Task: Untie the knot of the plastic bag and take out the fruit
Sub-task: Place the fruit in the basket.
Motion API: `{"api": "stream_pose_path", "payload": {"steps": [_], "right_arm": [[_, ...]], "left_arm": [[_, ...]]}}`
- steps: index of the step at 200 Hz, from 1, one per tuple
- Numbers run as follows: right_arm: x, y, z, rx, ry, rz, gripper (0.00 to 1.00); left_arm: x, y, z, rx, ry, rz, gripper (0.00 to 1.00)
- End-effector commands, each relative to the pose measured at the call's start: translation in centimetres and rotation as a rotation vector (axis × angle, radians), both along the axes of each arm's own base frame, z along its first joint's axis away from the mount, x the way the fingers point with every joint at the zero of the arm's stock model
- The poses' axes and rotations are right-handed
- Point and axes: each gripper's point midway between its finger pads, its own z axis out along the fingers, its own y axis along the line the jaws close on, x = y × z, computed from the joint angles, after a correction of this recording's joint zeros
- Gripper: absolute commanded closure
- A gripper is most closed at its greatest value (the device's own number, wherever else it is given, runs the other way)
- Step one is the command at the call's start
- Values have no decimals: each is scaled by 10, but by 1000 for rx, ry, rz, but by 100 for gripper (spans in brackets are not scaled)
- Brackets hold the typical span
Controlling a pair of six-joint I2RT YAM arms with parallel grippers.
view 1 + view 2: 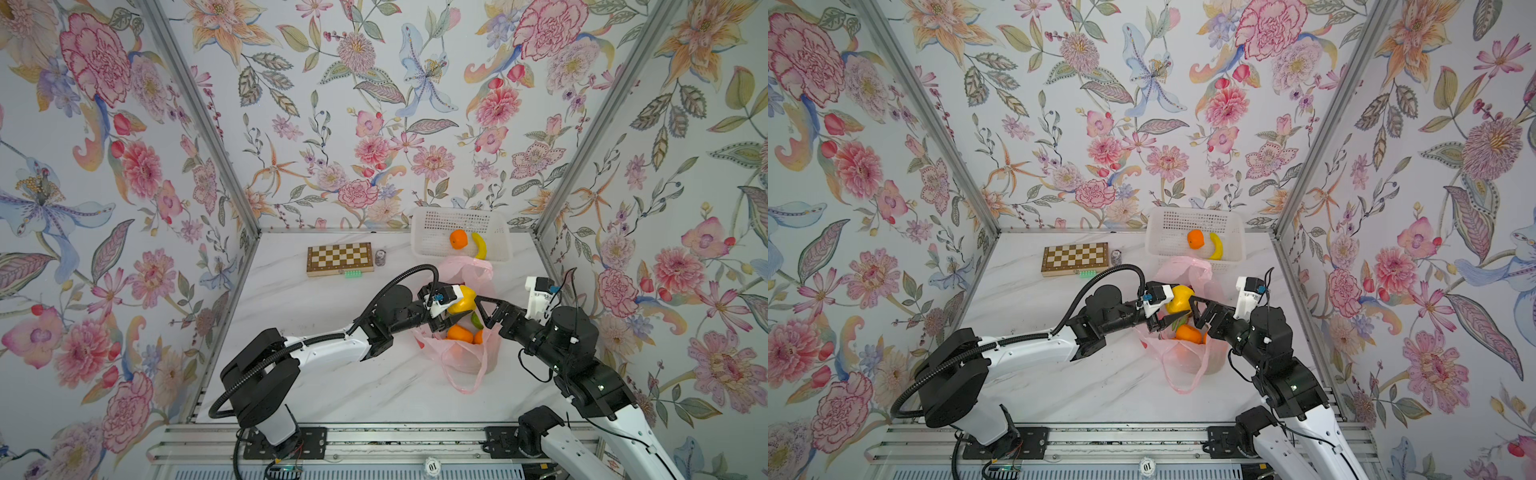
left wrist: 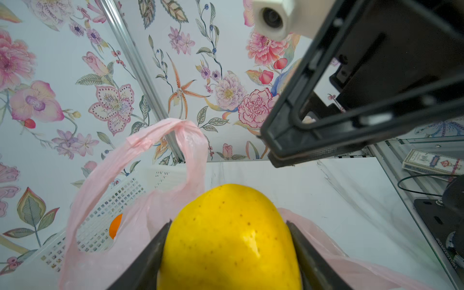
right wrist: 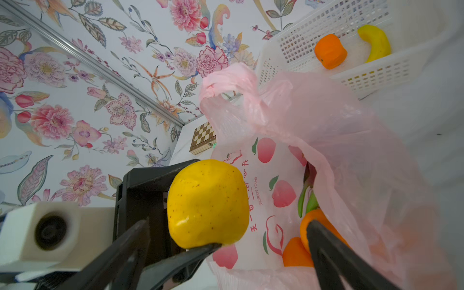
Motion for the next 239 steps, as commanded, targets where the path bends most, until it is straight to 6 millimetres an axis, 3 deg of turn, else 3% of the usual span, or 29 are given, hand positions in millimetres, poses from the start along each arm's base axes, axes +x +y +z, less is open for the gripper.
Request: {"api": "stream_pose_path", "payload": {"steps": [1,41,85,101,121,128,131,144,193,219,239], "right_arm": [[-1,19,18,36,-36,113,1],[6,38,11,56,1,194,8],[10,48,2,52,38,232,47],[12,46,4,45,35,216,59],[18,38,14,46,17,160,62],[21,34,19,49,11,135,63],[22,33,21,47,10,126,64],[28,26,31,53,-3,84,65],[61,2,86,63,-83,-9,65],[93,-24,113,75,-110,-72,65],[125,-48,122,87,-106,-116,65]], "left_arm": [[-12,6,26,-43,-97,-52,49],[-16,6,29,-43,-109,-71,49],[-10,4,22,-22,-95,-48,47],[-7,5,25,-25,-90,-30,37],[-1,8,31,-24,-86,12,13],[2,9,31,-20,-78,31,8],[0,14,45,-41,-92,39,6],[1,19,55,-44,-93,62,2],[22,35,80,-13,-64,149,1],[43,38,89,-3,-35,185,1],[65,33,88,28,-6,198,1]]}}
